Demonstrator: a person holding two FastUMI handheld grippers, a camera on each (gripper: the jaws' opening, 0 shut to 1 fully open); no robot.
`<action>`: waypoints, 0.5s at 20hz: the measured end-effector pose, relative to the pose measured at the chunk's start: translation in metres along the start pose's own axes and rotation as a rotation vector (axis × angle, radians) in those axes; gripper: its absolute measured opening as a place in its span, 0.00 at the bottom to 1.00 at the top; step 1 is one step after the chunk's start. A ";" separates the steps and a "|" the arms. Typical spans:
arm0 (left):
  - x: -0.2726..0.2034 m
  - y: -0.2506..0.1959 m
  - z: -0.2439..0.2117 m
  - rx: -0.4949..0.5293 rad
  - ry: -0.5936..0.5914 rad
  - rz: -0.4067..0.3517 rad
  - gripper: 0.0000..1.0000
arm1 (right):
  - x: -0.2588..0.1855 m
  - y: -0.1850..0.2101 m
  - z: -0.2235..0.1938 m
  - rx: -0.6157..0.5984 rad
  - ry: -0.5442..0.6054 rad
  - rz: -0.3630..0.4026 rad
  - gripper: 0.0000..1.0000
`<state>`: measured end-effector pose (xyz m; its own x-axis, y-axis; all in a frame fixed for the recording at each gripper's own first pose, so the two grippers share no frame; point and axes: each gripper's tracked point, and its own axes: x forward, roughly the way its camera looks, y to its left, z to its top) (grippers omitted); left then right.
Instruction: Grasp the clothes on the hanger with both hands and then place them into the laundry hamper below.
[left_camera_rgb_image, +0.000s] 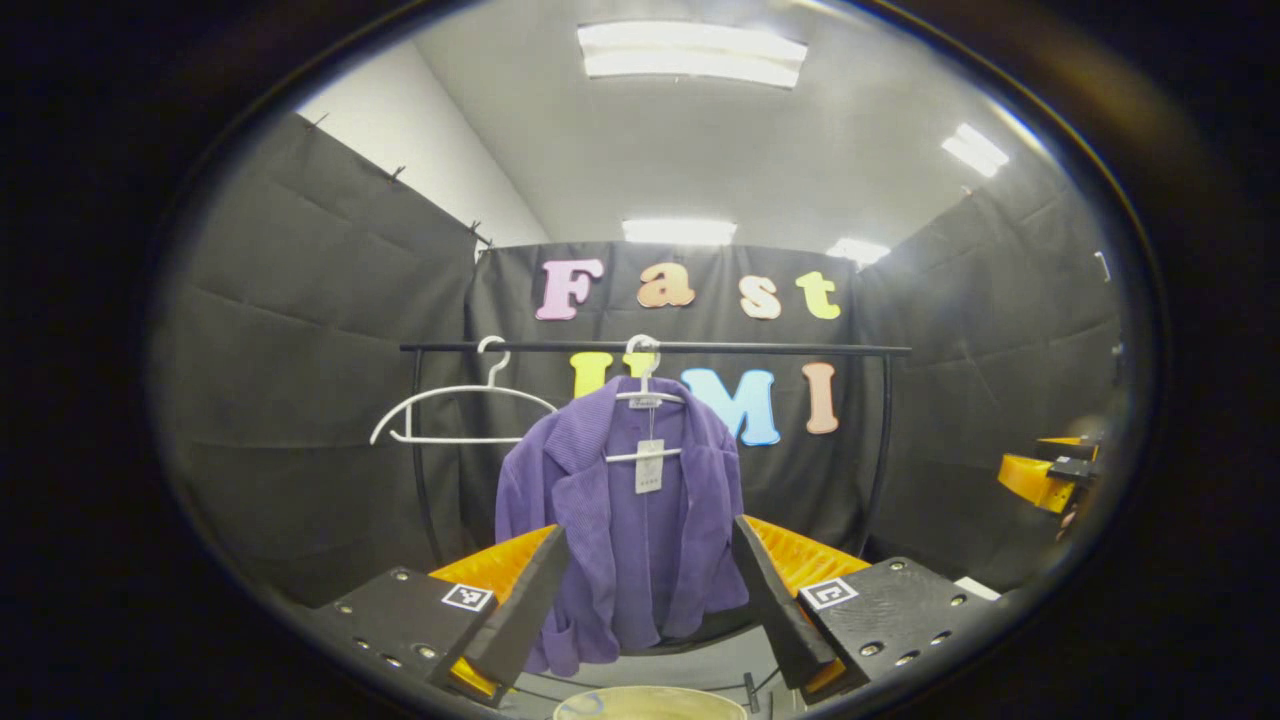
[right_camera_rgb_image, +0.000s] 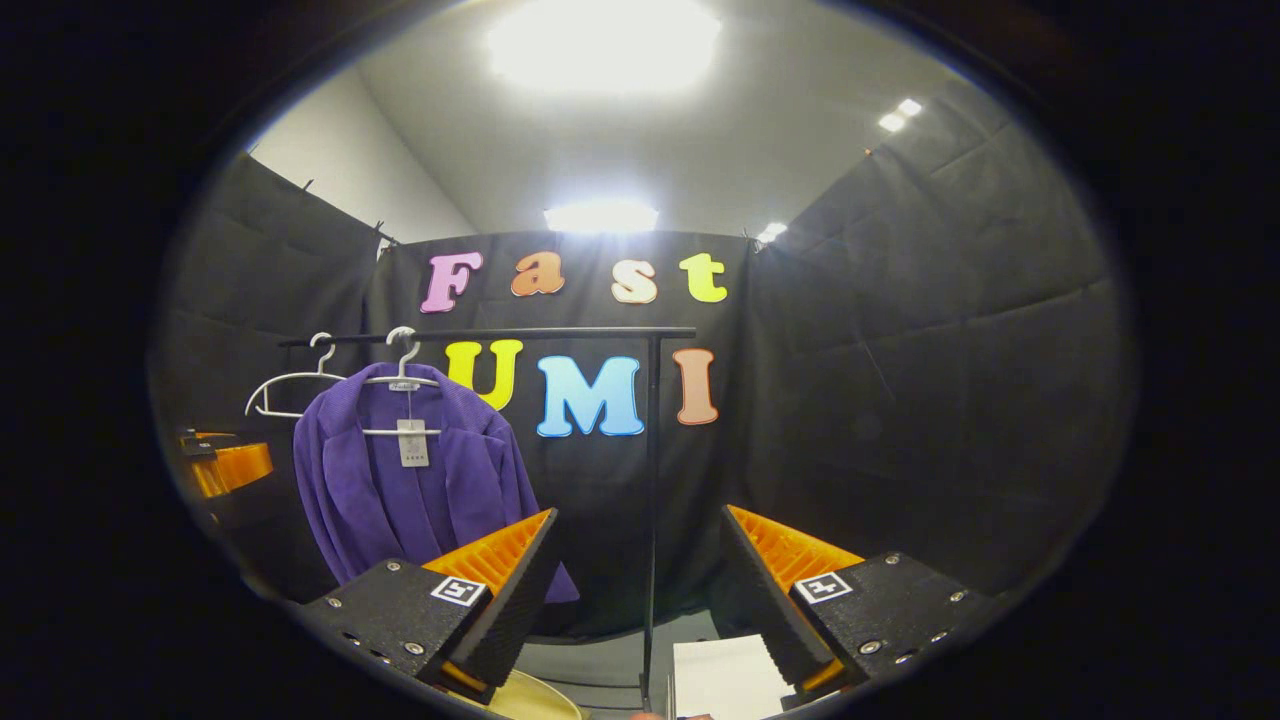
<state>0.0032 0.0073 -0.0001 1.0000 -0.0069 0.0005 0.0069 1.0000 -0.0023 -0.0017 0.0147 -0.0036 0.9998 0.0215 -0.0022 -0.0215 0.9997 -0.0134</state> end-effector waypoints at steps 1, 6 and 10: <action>0.000 0.000 -0.003 -0.001 0.004 -0.002 1.00 | 0.000 0.001 -0.001 -0.002 0.004 -0.001 0.96; 0.001 0.003 -0.016 -0.006 0.042 0.001 1.00 | 0.000 0.004 -0.003 -0.002 0.017 -0.002 0.96; -0.001 0.016 -0.020 -0.030 0.074 0.033 0.95 | 0.008 0.023 -0.002 0.010 0.049 0.033 0.96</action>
<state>0.0023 0.0236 -0.0206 0.9970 0.0248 -0.0736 -0.0271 0.9991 -0.0313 0.0062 0.0376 -0.0055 0.9972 0.0540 -0.0517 -0.0542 0.9985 -0.0025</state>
